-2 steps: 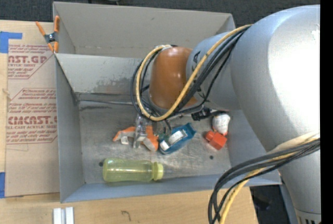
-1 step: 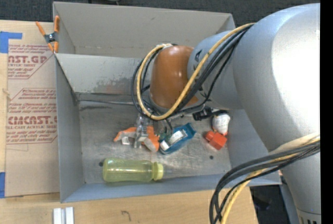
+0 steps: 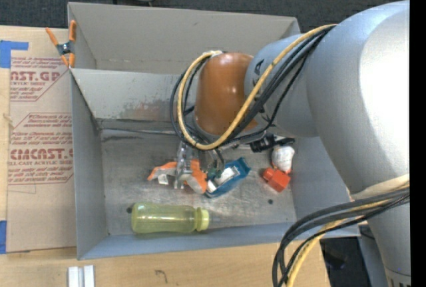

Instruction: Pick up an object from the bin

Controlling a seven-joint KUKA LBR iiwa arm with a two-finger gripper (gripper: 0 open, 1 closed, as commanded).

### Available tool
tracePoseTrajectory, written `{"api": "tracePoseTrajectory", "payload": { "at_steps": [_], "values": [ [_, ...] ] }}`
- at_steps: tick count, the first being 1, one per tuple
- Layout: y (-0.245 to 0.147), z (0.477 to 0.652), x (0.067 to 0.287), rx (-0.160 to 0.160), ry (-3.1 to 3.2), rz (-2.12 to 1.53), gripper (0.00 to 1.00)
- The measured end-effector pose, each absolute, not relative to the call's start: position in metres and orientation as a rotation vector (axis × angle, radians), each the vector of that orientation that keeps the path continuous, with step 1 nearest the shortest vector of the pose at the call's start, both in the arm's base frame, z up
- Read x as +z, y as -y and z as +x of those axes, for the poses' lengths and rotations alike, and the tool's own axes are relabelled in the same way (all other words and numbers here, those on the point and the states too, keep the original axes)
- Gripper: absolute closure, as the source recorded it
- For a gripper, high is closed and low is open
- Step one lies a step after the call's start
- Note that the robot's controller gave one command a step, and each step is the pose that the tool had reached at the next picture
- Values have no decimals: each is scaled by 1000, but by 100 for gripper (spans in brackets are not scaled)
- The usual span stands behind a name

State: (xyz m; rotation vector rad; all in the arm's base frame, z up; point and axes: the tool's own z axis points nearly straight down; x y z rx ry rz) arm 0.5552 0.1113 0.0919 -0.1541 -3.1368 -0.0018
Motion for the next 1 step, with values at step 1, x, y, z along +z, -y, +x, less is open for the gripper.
{"api": "tracePoseTrajectory", "payload": {
  "at_steps": [1],
  "values": [
    [-112, 557, 108, -3, 3141, -155, 100]
  ]
}}
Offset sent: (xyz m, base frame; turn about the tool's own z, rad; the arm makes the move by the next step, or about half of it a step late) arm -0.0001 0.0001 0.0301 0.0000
